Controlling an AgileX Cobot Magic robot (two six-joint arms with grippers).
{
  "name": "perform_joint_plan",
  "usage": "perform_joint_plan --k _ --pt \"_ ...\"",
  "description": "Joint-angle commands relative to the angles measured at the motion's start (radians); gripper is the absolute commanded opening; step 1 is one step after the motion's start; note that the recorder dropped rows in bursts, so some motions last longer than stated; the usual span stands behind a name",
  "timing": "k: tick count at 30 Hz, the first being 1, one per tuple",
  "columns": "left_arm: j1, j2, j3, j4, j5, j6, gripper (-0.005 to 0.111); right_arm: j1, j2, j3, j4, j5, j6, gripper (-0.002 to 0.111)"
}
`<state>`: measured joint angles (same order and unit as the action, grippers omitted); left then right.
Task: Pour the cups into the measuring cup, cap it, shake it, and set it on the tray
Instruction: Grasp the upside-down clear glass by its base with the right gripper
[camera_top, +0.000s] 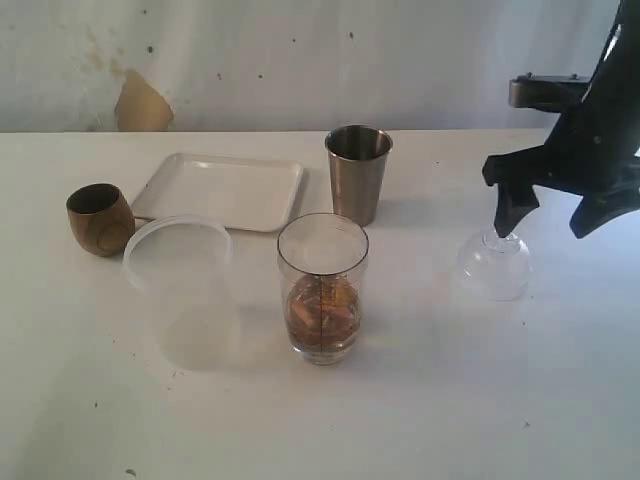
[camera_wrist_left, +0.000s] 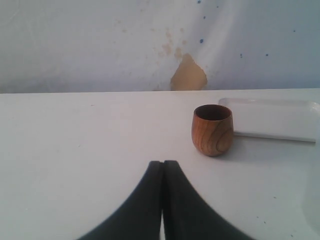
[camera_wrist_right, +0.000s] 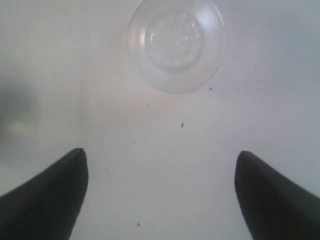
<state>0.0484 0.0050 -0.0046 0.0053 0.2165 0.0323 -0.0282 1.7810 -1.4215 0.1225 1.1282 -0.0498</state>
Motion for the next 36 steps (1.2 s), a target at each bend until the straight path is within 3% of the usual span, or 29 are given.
perform_joint_plan --k 1,18,25,36 --pt "0.001 -0.005 0.005 0.003 -0.007 -0.005 0.000 -0.002 0.078 -0.025 -0.004 -0.090 -0.006 0.068" --pt "0.001 -0.005 0.005 0.003 -0.007 -0.005 0.000 -0.002 0.240 -0.093 -0.047 -0.188 0.002 0.068" --pt "0.001 -0.005 0.005 0.003 -0.007 -0.005 0.000 0.039 0.240 -0.093 -0.052 -0.224 -0.011 0.056" --pt "0.001 -0.005 0.005 0.003 -0.007 -0.005 0.000 0.088 0.240 -0.093 -0.143 -0.228 0.036 0.055"
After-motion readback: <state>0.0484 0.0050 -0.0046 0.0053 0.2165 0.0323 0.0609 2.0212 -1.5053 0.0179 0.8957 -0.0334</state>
